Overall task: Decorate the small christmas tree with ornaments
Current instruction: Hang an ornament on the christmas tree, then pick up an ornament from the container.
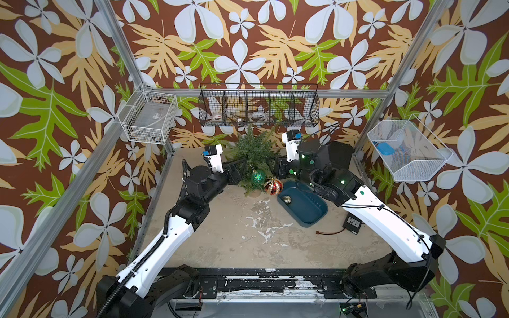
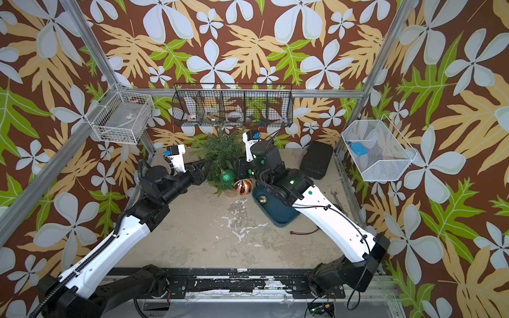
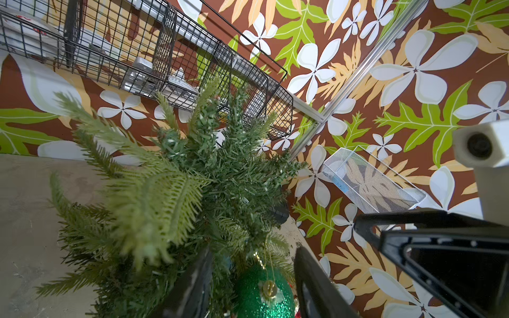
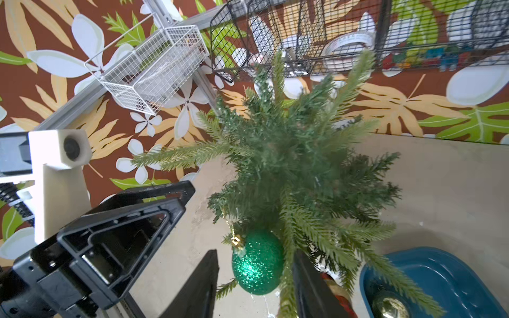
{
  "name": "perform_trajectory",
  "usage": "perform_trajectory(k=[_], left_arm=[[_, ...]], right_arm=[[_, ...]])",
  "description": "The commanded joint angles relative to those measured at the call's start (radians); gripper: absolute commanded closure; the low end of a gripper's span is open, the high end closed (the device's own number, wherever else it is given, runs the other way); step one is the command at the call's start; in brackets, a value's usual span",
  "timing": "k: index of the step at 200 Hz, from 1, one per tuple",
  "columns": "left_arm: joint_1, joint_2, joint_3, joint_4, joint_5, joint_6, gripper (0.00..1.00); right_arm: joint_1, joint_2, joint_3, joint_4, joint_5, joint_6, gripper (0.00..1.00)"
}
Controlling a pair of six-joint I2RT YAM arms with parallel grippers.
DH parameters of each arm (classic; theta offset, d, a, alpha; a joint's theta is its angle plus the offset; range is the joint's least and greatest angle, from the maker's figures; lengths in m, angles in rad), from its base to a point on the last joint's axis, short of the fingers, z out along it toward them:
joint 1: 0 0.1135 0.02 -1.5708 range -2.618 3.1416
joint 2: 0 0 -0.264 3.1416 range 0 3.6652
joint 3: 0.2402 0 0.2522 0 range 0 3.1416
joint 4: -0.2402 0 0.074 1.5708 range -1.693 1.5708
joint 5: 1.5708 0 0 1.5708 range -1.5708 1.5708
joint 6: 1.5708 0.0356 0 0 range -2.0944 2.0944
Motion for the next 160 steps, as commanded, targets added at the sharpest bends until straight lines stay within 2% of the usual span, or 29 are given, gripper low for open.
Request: perform_trajectory(k=[1,25,66,86,115,160], left_arm=[[0.0,-0.019,-0.005,-0.023,-0.017,0.018,0.47],[0.0,-0.059,-0.02,-0.041,-0.025,0.013,0.42],[0.0,-0.18,-0.077,-0.133,-0.039,0.027,0.33],[0.0,-0.254,-0.127,-0.178,-0.034,0.017,0.3],[0.0,-0.36,-0.211,-0.247,-0.011,-0.005,0.25],[0.0,-0.509,-0.403,-0.292,0.063,-0.082,0.22]], right_arm=[[-0.014,-0.034,-0.017,0.005,0.038,-0.008,0.51],[-0.064,-0.097,-0.085,-0.002,0.032,-0.003,0.5],[-0.231,-0.254,-0.302,-0.001,-0.018,0.017,0.35],[-0.326,-0.292,-0.431,0.013,-0.082,0.037,0.33],[-0.364,-0.279,-0.577,0.042,-0.105,0.038,0.27],[-0.365,-0.167,-0.689,0.11,-0.124,0.049,0.19]])
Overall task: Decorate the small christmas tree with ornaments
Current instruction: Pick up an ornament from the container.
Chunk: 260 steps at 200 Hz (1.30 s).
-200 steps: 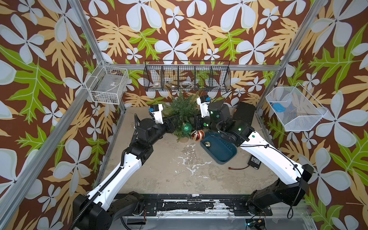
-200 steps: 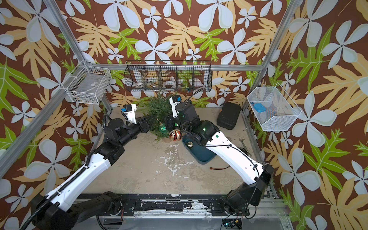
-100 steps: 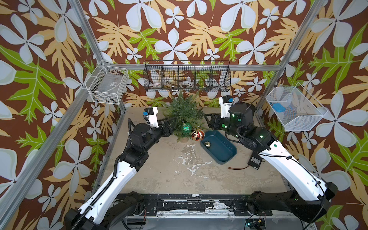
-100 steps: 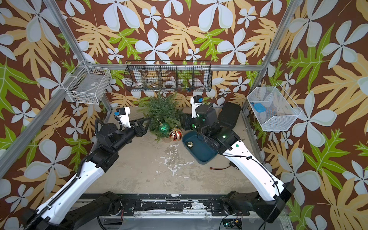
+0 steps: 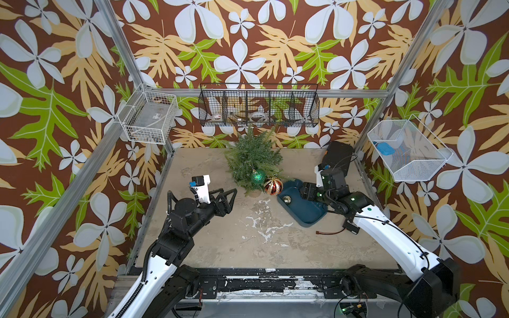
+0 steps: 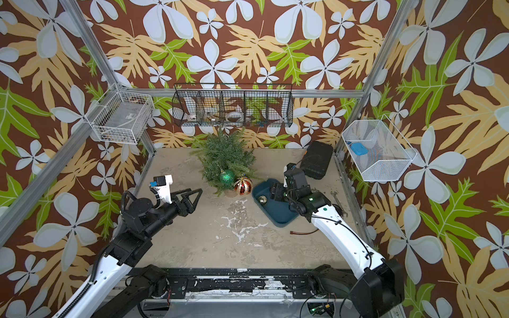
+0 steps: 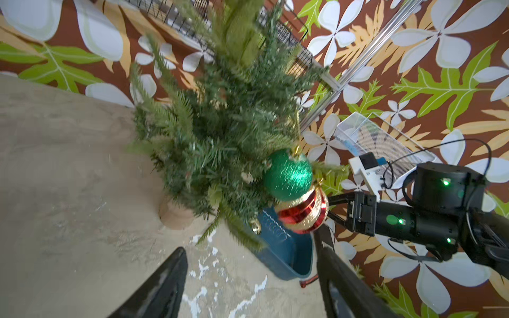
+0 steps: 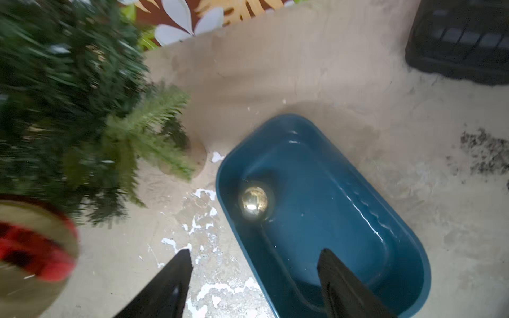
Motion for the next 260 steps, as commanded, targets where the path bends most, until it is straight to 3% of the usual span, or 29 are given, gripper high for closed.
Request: perform_trajectory(k=[1,35,40,46,75,164,260], left_arm=[[0.0,-0.054,-0.077,-0.039,0.055,-0.059,0.22],[0.0,-0.143,-0.208,-0.034,0.097,-0.129,0.15],[0.0,-0.15,-0.223,-0.03,0.103,-0.14,0.07],[0.0,-0.155,-0.242,-0.022,0.112,-0.149,0.05],[0.0,-0.152,-0.298,0.024,0.155,-0.194,0.05],[0.0,-0.148,-0.325,0.042,0.145,-0.201,0.07],[0.0,-0.171,-0.335,0.038,0.14,-0.212,0.09]], right_arm=[[0.0,0.045,-0.032,0.065,-0.027,0.013,0.19],[0.001,0.157,-0.041,0.087,-0.048,0.003,0.16],[0.001,0.174,-0.043,0.094,-0.052,0.005,0.15],[0.0,0.193,-0.04,0.1,-0.058,0.005,0.15],[0.002,0.286,-0.01,0.122,-0.06,0.012,0.16],[0.025,0.499,0.134,0.123,-0.053,0.024,0.26],[0.031,0.534,0.143,0.063,0.039,-0.002,0.32]])
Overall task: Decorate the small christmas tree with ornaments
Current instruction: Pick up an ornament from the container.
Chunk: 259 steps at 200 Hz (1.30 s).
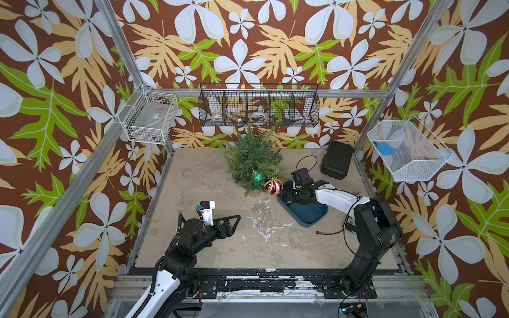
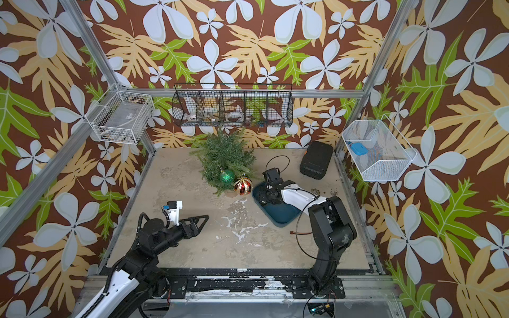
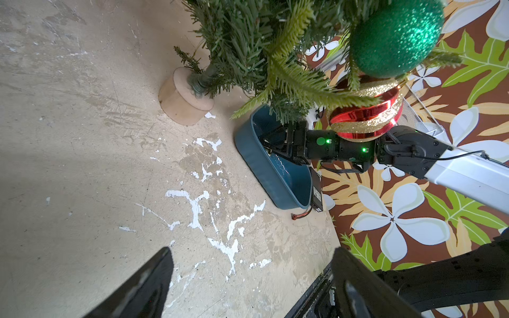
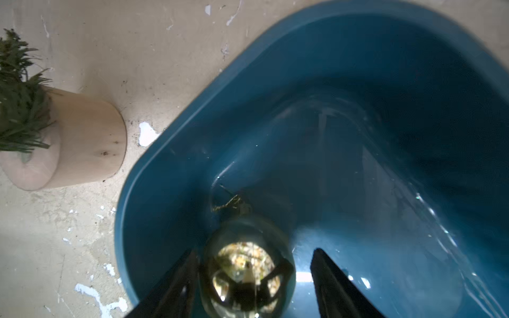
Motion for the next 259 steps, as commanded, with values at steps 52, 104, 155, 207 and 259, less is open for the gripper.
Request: perform_trajectory(k=[52,104,155,207,259], left_arm=[[0.0,0.0,0.001,0.025,0.004,-0.009,0.09],[0.0,-0.001,0.001,0.026,0.006,-0.011,0.1],[0.0,-0.001,0.001,0.026,0.008,-0.011,0.1],[0.0,-0.001,0.0,0.023,0.005,-0.014,0.11],[-0.001,-0.001,0.003,0.023,0.006,-0.017,0.11]], right_arm=[[-0.013,-0.051,-0.047,-0.052,0.132,-0.026,0.33],[-0.012,-0.038,-0.06,-0.04,0.11,-0.022,0.28],[-0.012,-0.032,-0.052,-0.019,0.122,-0.021,0.29],[-0.02,0.024,0.01,-0.031,0.164,-0.026,0.28],[-0.025,0.061,0.041,-0.03,0.178,-0.034,0.33]])
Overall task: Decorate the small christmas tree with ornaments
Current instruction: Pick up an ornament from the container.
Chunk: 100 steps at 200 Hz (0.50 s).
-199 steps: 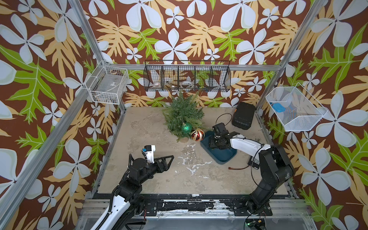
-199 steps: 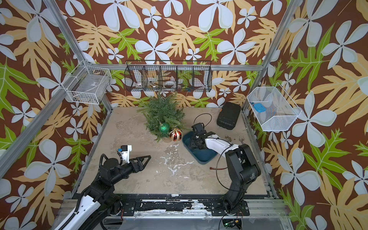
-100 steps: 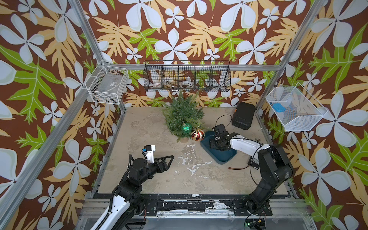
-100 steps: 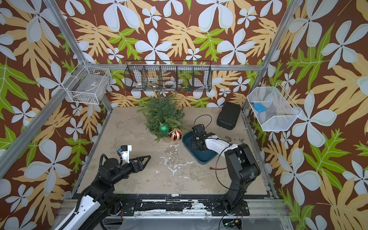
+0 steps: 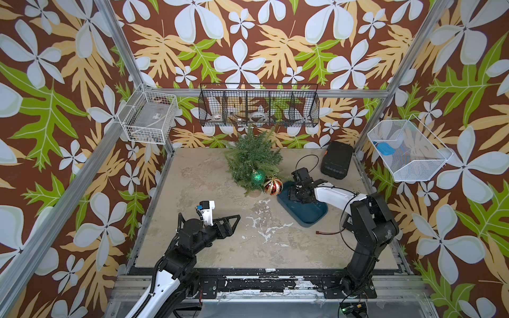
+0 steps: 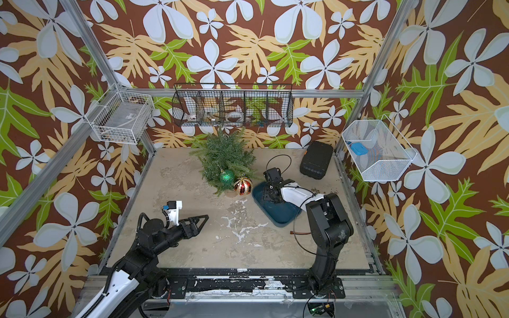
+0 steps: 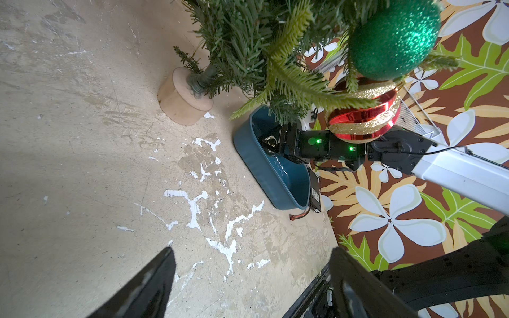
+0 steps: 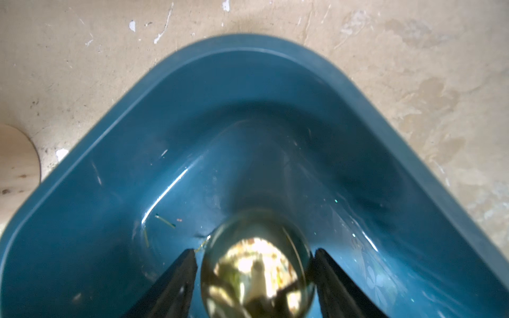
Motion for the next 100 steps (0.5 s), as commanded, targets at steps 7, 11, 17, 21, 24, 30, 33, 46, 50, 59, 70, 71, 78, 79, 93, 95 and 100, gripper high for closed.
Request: perform_trajectory(k=[7,11,17,21,24,30,33,46,50,59,70,71,78,79,93,95,100], left_arm=[[0.0,0.003,0.003,0.023,0.006,-0.005,0.11],[0.0,0.004,0.003,0.023,0.006,-0.005,0.11],[0.0,0.005,0.005,0.023,0.007,-0.005,0.11],[0.0,0.005,0.005,0.023,0.008,-0.005,0.11],[0.0,0.005,0.006,0.023,0.007,-0.006,0.11],[0.0,0.005,0.008,0.023,0.007,-0.005,0.11],[-0.001,0.005,0.009,0.022,0.006,-0.005,0.11],[0.0,0.006,0.009,0.023,0.006,-0.005,0.11],[0.0,0.007,0.009,0.025,0.006,-0.005,0.11],[0.0,0.007,0.008,0.026,0.006,-0.005,0.11],[0.0,0.011,0.008,0.029,0.006,-0.006,0.11],[0.0,0.011,0.008,0.028,0.006,-0.007,0.11],[0.0,0.013,0.006,0.031,0.007,-0.007,0.11],[0.0,0.013,0.006,0.032,0.007,-0.008,0.11],[0.0,0.016,0.006,0.036,0.009,-0.01,0.11],[0.0,0.017,0.006,0.036,0.009,-0.01,0.11],[0.0,0.017,0.006,0.035,0.009,-0.01,0.11]], right_arm=[[-0.001,0.012,0.014,-0.004,0.027,-0.007,0.34],[-0.003,0.014,0.017,-0.006,0.025,-0.009,0.34],[-0.001,0.017,0.019,-0.01,0.024,-0.01,0.35],[-0.001,0.018,0.018,-0.011,0.023,-0.01,0.35],[-0.002,0.017,0.017,-0.01,0.022,-0.01,0.35],[-0.003,0.018,0.016,-0.012,0.022,-0.012,0.35],[-0.002,0.017,0.014,-0.013,0.023,-0.012,0.35],[-0.002,0.013,0.007,-0.014,0.015,-0.016,0.33],[-0.001,0.011,0.004,-0.015,0.01,-0.018,0.32],[-0.002,0.007,-0.004,-0.016,0.001,-0.018,0.31],[-0.002,0.002,-0.017,-0.014,0.0,-0.019,0.31],[-0.002,0.001,-0.017,-0.013,0.001,-0.019,0.32],[-0.002,-0.005,-0.025,-0.008,0.002,-0.017,0.33],[-0.002,-0.005,-0.026,-0.008,0.002,-0.017,0.33],[-0.002,-0.009,-0.033,-0.003,0.002,-0.017,0.35],[-0.002,-0.008,-0.034,-0.003,0.002,-0.018,0.36],[-0.003,-0.008,-0.033,-0.003,0.002,-0.018,0.38]])
